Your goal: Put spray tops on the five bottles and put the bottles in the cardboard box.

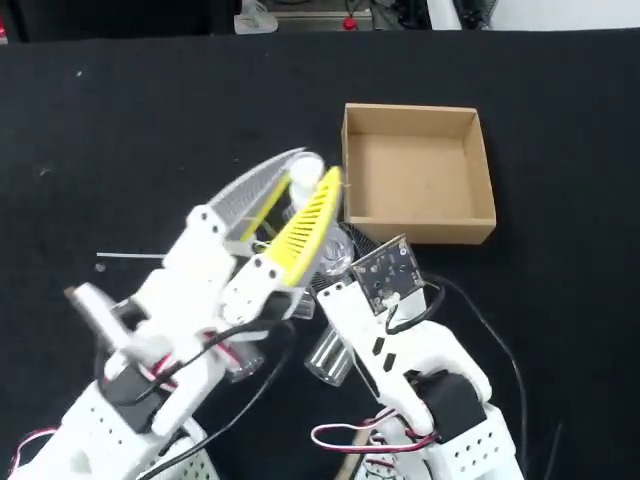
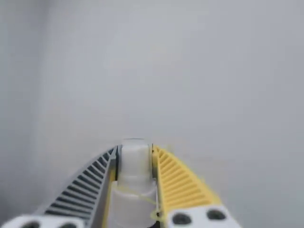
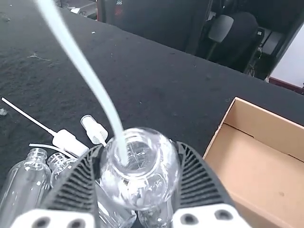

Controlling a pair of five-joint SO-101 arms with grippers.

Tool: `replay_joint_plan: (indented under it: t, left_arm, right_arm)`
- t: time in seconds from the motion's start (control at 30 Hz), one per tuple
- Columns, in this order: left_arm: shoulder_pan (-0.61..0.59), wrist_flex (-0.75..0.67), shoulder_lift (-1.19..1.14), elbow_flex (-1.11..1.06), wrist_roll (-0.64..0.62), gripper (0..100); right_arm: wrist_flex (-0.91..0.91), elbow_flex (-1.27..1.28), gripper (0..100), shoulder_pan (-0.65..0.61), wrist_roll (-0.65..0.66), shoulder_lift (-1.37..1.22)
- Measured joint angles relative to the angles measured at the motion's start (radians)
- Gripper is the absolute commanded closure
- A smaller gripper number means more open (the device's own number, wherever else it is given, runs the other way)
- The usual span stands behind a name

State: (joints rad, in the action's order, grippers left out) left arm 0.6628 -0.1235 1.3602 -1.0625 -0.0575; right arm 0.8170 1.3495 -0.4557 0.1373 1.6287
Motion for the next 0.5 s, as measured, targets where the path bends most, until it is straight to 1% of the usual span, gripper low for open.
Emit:
replay_joint_plan:
  t: [0.13,0.27,0.5]
  left_arm:
    - [0.002,-0.034,-0.058,0.0,0.0,97]
    - [0.002,-0.069,-0.068,-0.005,0.0,97]
    - [0.0,-0.074,-0.068,-0.135,-0.002,97]
  right_arm:
    - [0.0,0.0,98.8,0.0,0.0,0.0]
    - [0.0,0.0,98.8,0.0,0.0,0.0]
    - [0.0,0.0,98.8,0.0,0.003,0.0]
